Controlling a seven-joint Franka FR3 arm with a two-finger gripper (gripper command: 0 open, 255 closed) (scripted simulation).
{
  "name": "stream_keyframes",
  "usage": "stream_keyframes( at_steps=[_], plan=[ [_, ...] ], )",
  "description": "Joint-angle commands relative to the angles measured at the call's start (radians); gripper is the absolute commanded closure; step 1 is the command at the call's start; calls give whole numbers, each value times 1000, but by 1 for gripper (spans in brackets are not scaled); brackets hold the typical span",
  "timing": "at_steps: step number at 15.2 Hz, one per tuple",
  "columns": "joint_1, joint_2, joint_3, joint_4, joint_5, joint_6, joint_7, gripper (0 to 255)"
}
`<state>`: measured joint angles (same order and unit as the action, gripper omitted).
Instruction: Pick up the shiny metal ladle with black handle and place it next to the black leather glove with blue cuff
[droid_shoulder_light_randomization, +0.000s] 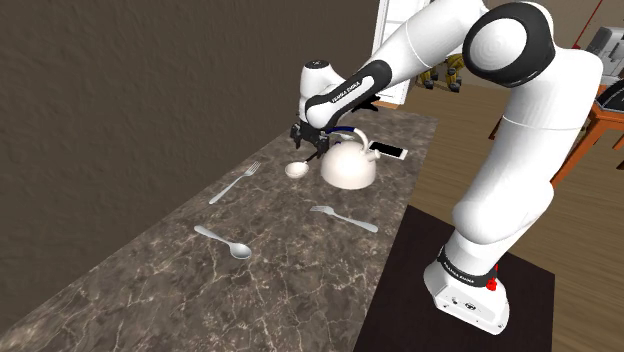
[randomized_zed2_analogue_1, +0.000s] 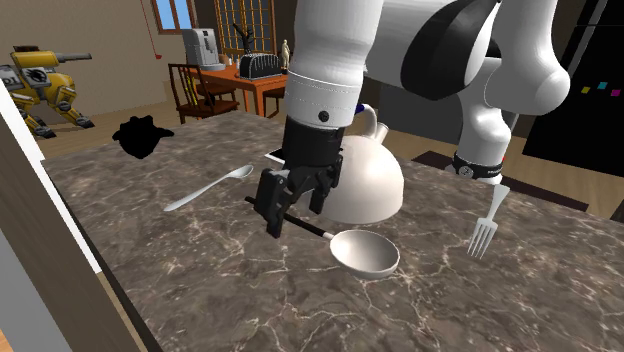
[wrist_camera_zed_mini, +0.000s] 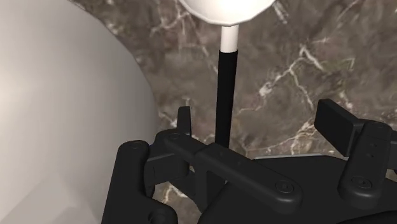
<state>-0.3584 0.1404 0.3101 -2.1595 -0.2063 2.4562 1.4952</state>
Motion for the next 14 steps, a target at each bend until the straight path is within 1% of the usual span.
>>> stream_keyframes(
  at_steps=[1,2,5,10,11,14],
  plan=[
    [-4,17,-5,-16,0,-22,1,0],
    [-3,8,-3,-30,2,-17,4,255],
    [-3,-11,-1,-50,8,-15,3,255],
    [-3,-13,-1,-51,9,-16,3,255],
    [-4,17,-5,-16,0,-22,1,255],
    [-7,-8,-1,-4,18,-58,-14,255]
  ],
)
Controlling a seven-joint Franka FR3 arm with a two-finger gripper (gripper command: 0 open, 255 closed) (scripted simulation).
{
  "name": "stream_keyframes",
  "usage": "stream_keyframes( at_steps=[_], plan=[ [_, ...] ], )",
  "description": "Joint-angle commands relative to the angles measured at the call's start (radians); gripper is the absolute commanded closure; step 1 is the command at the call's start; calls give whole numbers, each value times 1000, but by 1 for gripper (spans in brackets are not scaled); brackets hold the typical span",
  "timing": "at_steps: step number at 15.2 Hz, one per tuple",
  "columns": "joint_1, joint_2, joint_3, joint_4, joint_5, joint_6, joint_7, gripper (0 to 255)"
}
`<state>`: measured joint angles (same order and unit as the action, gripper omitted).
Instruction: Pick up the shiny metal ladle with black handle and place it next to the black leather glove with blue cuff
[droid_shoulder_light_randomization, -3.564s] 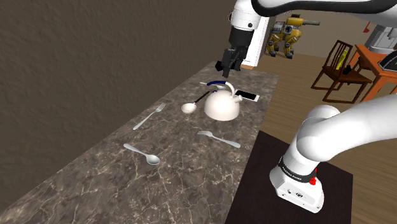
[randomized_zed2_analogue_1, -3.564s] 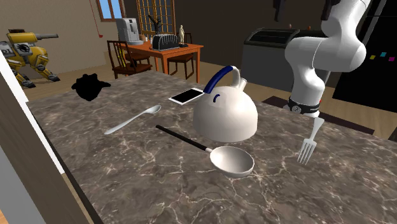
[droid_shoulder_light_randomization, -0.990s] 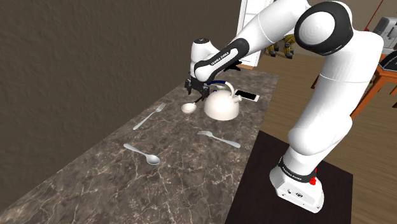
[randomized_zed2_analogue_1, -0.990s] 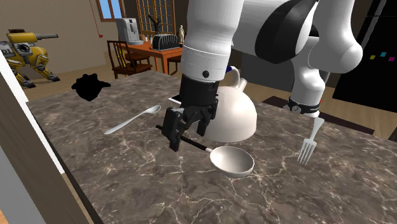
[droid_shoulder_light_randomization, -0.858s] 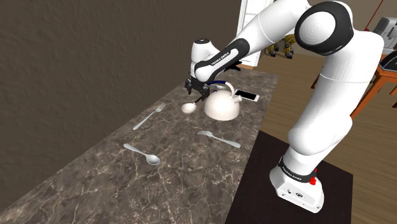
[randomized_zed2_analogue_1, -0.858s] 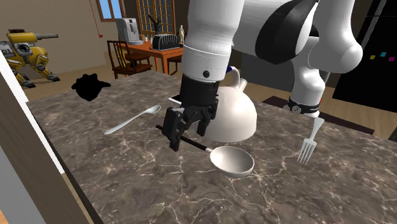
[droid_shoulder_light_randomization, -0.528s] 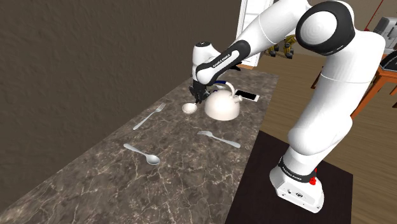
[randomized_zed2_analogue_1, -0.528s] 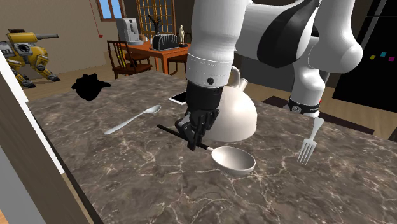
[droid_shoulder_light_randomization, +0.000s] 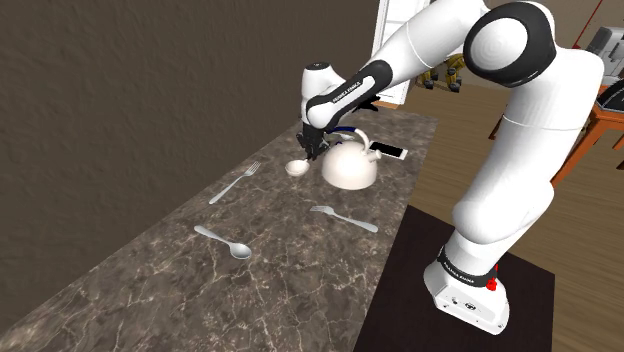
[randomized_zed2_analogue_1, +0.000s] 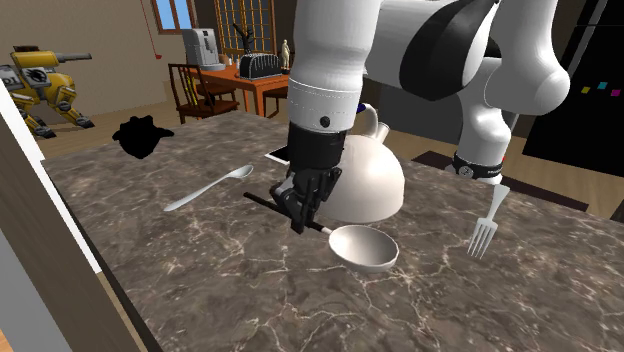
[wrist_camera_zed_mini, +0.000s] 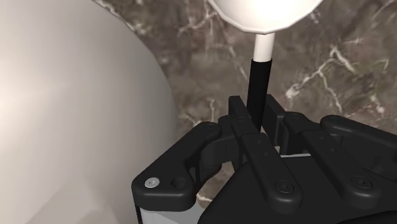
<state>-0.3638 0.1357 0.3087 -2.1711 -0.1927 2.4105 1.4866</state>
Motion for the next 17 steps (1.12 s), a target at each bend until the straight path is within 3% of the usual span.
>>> stream_keyframes(
  at_steps=[1,17],
  plan=[
    [-2,-12,1,13,10,-24,-10,255],
    [-7,-117,8,116,78,-222,-69,255]
  ],
)
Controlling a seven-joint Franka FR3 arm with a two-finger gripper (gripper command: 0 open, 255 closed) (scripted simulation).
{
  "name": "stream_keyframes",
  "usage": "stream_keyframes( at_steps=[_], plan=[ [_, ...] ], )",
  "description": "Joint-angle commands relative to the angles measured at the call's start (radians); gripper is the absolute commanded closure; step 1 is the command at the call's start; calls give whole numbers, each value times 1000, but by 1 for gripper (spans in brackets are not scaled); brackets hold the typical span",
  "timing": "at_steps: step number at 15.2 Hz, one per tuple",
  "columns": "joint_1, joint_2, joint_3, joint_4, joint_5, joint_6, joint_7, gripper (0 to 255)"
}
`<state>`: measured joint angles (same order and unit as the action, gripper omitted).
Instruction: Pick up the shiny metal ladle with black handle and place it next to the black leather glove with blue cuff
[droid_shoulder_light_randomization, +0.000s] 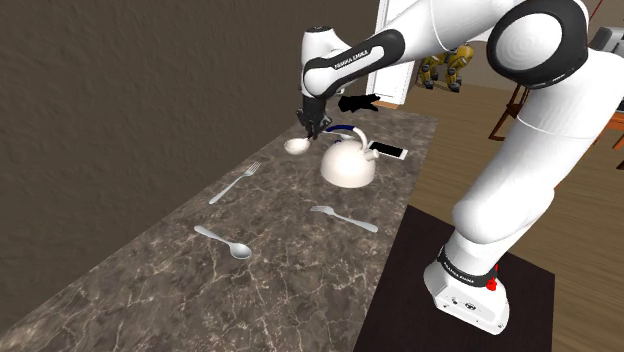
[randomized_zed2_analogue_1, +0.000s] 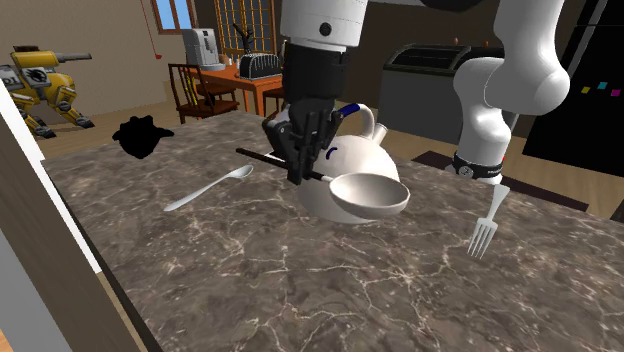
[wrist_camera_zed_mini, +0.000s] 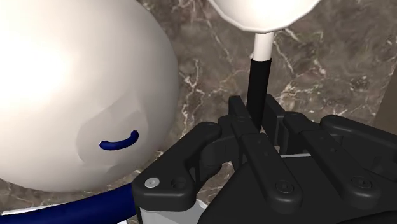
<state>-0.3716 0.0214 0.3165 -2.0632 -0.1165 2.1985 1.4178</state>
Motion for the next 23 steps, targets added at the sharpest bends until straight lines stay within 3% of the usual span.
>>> stream_keyframes(
  at_steps=[1,17,23],
  plan=[
    [1,-7,1,16,4,-23,-3,255],
    [0,-54,-1,172,32,-222,-34,255],
    [-69,-61,-75,161,50,-206,-183,255]
  ],
)
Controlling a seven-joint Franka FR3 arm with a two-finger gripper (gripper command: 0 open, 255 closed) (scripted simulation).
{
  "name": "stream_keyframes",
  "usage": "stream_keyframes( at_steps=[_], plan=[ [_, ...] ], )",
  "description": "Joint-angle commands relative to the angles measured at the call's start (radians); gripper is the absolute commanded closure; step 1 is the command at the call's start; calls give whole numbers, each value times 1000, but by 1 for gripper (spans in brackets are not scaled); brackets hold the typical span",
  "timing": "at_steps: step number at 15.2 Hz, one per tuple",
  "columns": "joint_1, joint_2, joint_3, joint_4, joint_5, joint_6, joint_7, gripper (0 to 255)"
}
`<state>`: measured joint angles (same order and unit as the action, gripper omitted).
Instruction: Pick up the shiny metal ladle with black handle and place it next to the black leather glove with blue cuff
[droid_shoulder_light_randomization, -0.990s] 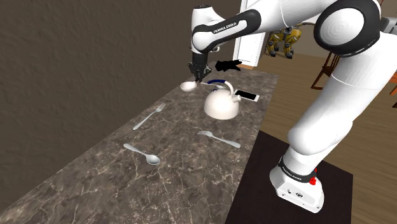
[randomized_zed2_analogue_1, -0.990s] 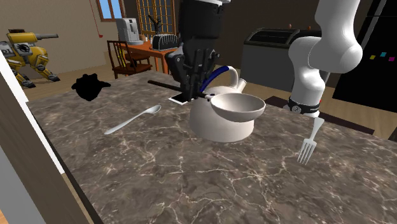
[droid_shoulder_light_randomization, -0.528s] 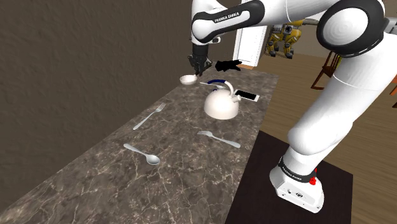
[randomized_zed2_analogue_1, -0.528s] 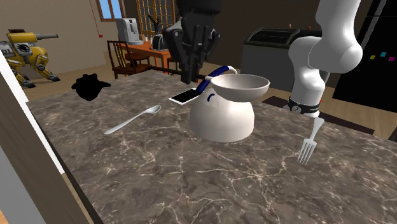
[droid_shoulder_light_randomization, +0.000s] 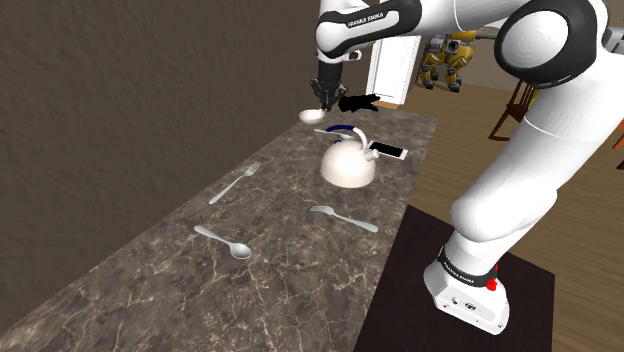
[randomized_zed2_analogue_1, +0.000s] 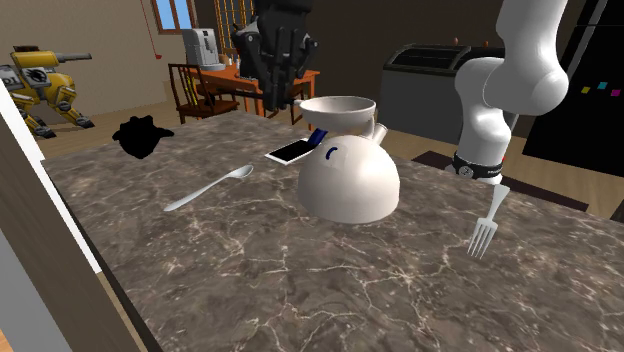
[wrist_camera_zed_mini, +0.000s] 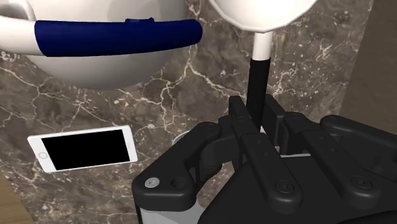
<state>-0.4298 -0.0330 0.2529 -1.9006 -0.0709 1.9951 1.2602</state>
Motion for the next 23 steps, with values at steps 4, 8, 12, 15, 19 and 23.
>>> stream_keyframes(
  at_steps=[4,8,12,15,19,23],
  plan=[
    [-55,8,-60,14,13,2,-120,255],
    [-98,38,-106,48,20,1,-213,255],
    [-142,83,-148,103,29,-5,-303,255],
    [-176,126,-176,157,37,-14,-369,255],
    [-221,196,-210,248,50,-34,-453,255],
    [-233,219,-219,239,53,-1,-474,255]
  ],
)
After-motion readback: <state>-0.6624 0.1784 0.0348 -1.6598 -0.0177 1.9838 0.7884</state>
